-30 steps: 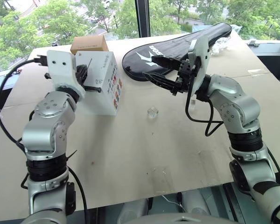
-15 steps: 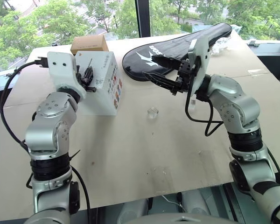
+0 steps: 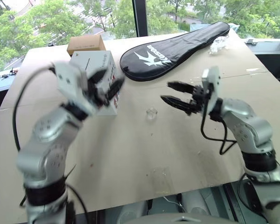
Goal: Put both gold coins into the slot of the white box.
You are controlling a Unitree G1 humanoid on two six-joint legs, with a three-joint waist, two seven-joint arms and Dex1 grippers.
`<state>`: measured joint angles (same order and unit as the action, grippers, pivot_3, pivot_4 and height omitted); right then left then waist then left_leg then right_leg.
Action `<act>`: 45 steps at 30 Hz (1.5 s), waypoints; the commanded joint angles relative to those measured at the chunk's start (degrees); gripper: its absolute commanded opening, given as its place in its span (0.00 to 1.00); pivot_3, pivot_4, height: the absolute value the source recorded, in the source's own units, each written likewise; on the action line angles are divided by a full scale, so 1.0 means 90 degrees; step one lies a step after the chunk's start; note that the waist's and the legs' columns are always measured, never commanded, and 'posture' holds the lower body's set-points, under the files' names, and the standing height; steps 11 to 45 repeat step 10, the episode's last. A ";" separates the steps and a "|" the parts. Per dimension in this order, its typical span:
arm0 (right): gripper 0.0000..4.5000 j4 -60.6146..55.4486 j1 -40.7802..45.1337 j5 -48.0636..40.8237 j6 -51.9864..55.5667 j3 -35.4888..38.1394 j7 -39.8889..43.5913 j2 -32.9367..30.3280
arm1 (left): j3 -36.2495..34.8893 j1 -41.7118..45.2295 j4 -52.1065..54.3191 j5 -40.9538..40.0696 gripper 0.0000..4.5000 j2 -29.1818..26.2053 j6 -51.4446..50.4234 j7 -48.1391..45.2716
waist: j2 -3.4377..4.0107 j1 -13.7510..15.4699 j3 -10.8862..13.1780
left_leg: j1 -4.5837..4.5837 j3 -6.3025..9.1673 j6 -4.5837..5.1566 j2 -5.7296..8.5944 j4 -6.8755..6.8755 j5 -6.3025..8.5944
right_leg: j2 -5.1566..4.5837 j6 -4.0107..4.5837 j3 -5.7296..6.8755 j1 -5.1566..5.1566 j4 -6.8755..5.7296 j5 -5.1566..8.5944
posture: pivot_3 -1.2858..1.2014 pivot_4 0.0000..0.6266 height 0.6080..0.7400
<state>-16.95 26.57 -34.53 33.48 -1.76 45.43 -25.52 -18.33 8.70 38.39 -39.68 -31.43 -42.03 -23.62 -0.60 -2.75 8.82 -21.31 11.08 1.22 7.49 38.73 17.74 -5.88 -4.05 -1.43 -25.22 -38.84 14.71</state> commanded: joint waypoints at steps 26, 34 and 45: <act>0.69 0.0781 -0.2379 0.1003 -0.2208 0.0325 0.1139 -0.0784 | 0.0526 -0.4054 -0.0219 0.1580 0.67 0.0212 0.2247 -0.1114 | 0.0005 0.0323 0.0005 | 0.0105 -0.0031 0.0004 -0.0010 -0.0038 0.0001 | 0.0007 0.0009 -0.0007 0.0084 0.0010 -0.0011 | 0.52 0.24 1.00; 0.69 0.0781 -0.2379 0.1003 -0.2208 0.0325 0.1139 -0.0784 | 0.0526 -0.4054 -0.0219 0.1580 0.67 0.0212 0.2247 -0.1114 | 0.0005 0.0323 0.0005 | 0.0105 -0.0031 0.0004 -0.0010 -0.0038 0.0001 | 0.0007 0.0009 -0.0007 0.0084 0.0010 -0.0011 | 0.52 0.24 1.00; 0.69 0.0781 -0.2379 0.1003 -0.2208 0.0325 0.1139 -0.0784 | 0.0526 -0.4054 -0.0219 0.1580 0.67 0.0212 0.2247 -0.1114 | 0.0005 0.0323 0.0005 | 0.0105 -0.0031 0.0004 -0.0010 -0.0038 0.0001 | 0.0007 0.0009 -0.0007 0.0084 0.0010 -0.0011 | 0.52 0.24 1.00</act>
